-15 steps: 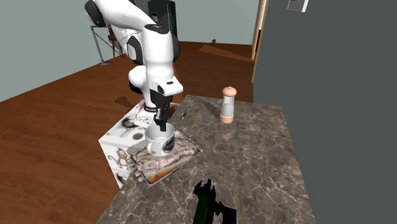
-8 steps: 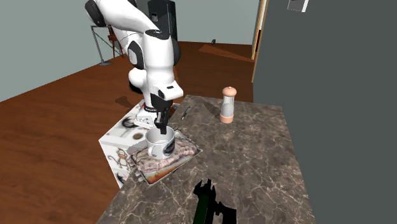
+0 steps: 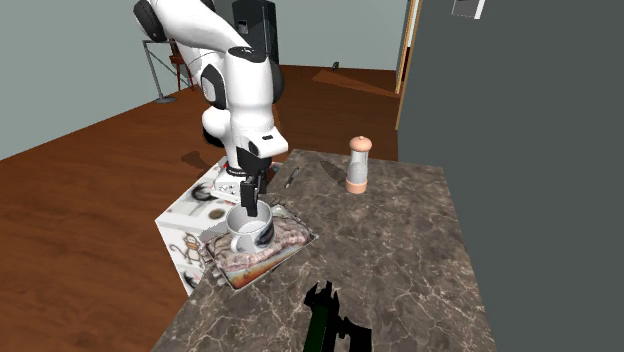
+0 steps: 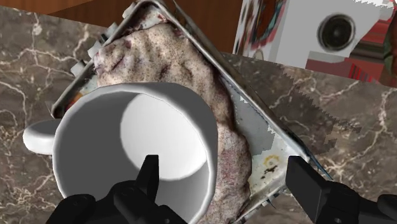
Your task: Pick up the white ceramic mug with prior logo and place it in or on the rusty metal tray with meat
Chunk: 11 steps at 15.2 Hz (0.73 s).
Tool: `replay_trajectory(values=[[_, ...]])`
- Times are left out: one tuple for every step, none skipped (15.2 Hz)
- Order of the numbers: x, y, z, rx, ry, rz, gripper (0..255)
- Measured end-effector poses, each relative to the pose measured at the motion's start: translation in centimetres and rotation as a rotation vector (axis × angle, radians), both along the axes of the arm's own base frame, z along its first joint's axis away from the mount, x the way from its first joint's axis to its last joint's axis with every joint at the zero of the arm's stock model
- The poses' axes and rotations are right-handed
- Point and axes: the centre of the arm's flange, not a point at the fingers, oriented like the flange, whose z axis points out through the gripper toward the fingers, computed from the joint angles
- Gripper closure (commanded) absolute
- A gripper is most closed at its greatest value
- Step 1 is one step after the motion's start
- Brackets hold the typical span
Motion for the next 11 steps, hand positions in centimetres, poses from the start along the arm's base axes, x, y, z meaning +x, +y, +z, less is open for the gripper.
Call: replay_trajectory(values=[[0.0, 0.1, 0.7, -0.001, -0.001, 0.000, 0], [0.1, 0.0, 1.4, -0.001, 0.000, 0.000, 0], [-0.2, 0.1, 2.6, -0.002, -0.001, 0.000, 0], [-0.1, 0.3, 3.7, -0.002, -0.001, 0.000, 0], [0.0, 0.3, 4.4, -0.001, -0.001, 0.000, 0], [0.1, 0.3, 4.6, -0.001, -0.001, 0.000, 0], [0.2, 0.2, 4.8, 0.000, 0.000, 0.000, 0], [0.2, 0.3, 4.9, 0.000, 0.000, 0.000, 0], [0.2, 0.3, 4.9, 0.000, 0.000, 0.000, 0], [0.2, 0.3, 5.0, 0.000, 0.000, 0.000, 0], [0.2, 0.3, 5.0, 0.000, 0.000, 0.000, 0]])
